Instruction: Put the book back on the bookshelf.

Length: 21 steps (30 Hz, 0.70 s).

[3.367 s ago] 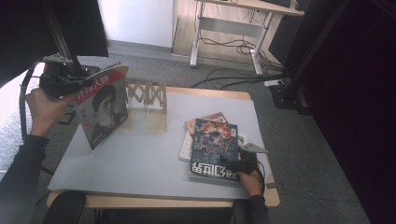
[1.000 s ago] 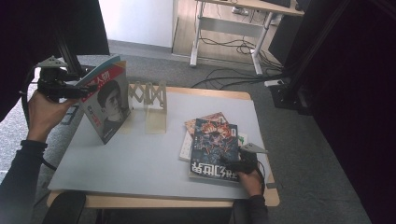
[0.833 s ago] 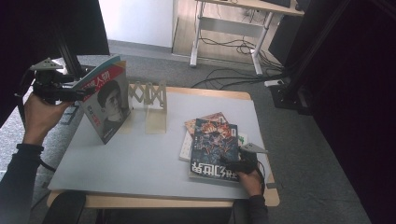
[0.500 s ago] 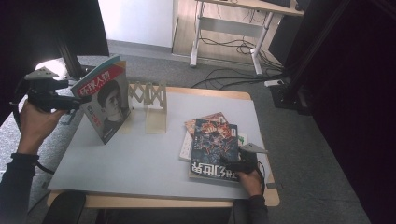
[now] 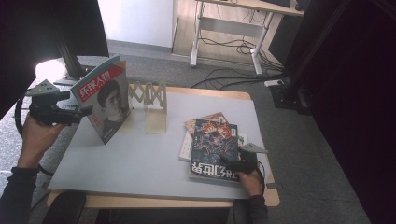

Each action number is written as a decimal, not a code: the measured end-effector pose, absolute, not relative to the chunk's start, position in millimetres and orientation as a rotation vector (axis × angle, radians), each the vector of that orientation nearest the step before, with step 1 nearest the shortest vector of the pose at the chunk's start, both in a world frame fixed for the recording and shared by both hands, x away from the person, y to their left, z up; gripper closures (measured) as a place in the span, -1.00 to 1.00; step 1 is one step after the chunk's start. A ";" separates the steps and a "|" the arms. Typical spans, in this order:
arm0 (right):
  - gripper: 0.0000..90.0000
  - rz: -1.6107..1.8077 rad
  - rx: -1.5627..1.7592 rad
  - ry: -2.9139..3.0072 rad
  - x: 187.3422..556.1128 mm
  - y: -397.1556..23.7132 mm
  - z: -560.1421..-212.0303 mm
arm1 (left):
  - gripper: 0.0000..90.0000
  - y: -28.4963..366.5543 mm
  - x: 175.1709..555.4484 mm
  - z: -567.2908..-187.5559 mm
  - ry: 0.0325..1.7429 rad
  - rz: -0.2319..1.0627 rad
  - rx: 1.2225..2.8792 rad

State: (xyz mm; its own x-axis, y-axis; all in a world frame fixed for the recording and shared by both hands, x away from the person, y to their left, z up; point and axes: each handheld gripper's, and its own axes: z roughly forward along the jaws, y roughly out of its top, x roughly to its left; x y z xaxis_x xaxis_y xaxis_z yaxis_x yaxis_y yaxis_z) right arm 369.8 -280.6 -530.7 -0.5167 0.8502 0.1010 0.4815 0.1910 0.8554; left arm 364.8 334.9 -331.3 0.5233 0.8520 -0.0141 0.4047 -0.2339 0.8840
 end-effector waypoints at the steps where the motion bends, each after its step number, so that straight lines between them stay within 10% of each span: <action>1: -1.00 1.261 1.248 2.076 369.8 -280.6 -530.7 | -1.00 334.3 363.5 -333.3 1.038 0.605 1.845; 21: -1.00 1.261 1.249 2.075 369.7 -280.4 -530.7 | -1.00 296.5 343.4 -363.5 0.919 0.494 1.906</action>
